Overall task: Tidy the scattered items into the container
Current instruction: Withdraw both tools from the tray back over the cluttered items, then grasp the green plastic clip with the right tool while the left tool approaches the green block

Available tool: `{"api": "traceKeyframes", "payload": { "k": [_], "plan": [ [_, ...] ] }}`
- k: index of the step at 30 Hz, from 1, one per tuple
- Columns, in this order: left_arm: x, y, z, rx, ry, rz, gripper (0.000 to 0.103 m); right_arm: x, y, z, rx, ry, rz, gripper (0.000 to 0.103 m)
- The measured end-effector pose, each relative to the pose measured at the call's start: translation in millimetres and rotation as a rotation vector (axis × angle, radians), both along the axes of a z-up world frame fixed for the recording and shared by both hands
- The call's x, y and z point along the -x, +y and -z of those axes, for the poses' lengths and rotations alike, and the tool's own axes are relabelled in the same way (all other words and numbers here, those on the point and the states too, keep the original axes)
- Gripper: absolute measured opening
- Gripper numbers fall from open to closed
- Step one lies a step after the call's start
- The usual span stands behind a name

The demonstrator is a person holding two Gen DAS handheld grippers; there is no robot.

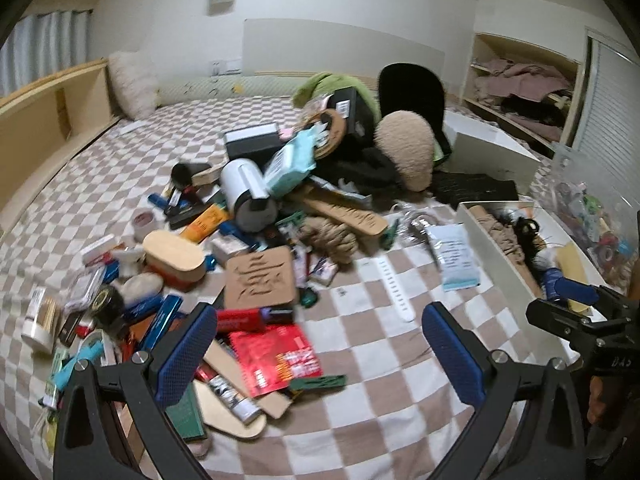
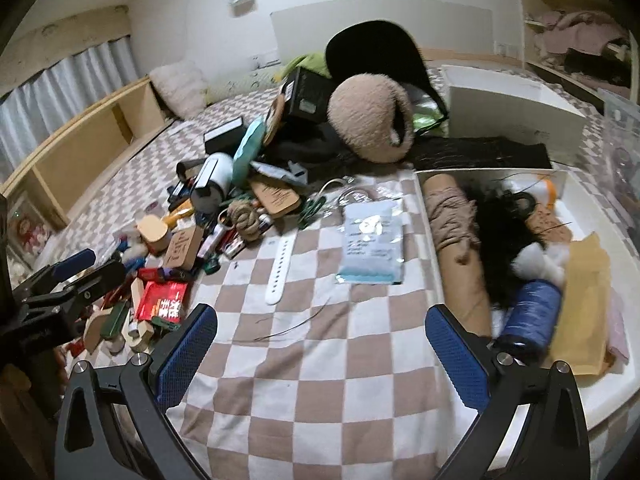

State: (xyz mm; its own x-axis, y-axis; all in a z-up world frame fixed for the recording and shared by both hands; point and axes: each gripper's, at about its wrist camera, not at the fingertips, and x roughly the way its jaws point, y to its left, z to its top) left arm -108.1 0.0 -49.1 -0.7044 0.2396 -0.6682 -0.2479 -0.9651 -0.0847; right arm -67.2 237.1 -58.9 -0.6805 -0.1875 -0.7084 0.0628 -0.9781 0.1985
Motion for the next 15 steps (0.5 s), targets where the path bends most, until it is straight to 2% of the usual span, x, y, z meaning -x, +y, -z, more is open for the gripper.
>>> {"api": "traceKeyframes", "payload": {
  "k": [6,15],
  "plan": [
    [0.4,-20.8,12.8,0.006,-0.016,-0.043,0.103,8.8,-20.2,14.3,0.03,-0.012,-0.048,0.103],
    [-3.0,-61.0,20.8,-0.025,0.0,-0.178,0.103,16.3,-63.4,36.4,0.084,-0.058,-0.155,0.103]
  ]
}}
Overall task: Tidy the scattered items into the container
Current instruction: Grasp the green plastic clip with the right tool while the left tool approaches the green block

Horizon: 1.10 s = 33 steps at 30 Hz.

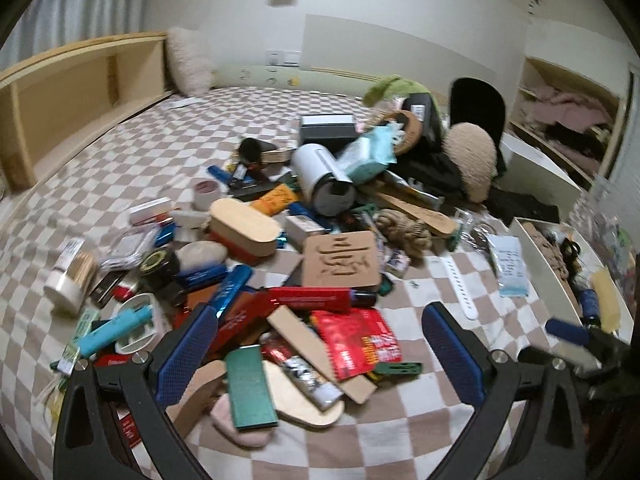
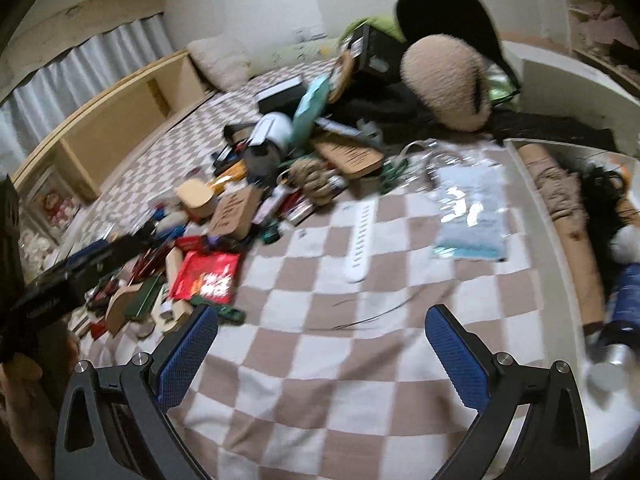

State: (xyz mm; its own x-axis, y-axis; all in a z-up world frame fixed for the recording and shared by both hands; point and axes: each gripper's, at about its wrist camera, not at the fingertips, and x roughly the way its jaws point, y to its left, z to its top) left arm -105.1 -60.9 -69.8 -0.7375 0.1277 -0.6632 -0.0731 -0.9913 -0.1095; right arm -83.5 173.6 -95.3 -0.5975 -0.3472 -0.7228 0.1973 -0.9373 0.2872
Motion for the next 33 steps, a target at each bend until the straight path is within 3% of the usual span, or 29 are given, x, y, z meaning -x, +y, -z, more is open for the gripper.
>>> {"api": "traceKeyframes", "payload": {
  "k": [2,10,14,18,19,24,28,33],
  "plan": [
    [-0.8,-5.5,1.2,0.004,-0.002,-0.023,0.103,1.1,-11.7,6.1,0.012,-0.018,-0.028,0.095],
    [-0.3,-31.3,9.5,-0.026,-0.025,-0.118,0.103,10.8,-47.9,26.3,0.112,-0.098,-0.091,0.088],
    [0.4,-41.3,11.5,-0.044,-0.029,-0.151,0.103,17.9,-60.7,34.8,0.168,-0.144,-0.091,0.077],
    [0.4,-48.1,12.2,-0.07,-0.028,-0.17,0.103,24.8,-69.5,41.9,0.213,-0.175,-0.074,0.072],
    [0.2,-48.2,12.0,-0.071,-0.027,-0.17,0.103,26.2,-71.9,42.8,0.217,-0.176,-0.071,0.067],
    [1.1,-46.8,12.5,-0.07,-0.024,-0.163,0.103,31.1,-83.8,45.7,0.196,-0.166,-0.072,0.066],
    [3.4,-46.1,14.0,-0.079,-0.025,-0.157,0.102,33.4,-85.8,48.1,0.193,-0.156,-0.07,0.054],
    [3.5,-47.2,14.0,-0.093,-0.021,-0.149,0.101,30.5,-81.3,46.1,0.182,-0.14,-0.079,0.054]
  ]
}}
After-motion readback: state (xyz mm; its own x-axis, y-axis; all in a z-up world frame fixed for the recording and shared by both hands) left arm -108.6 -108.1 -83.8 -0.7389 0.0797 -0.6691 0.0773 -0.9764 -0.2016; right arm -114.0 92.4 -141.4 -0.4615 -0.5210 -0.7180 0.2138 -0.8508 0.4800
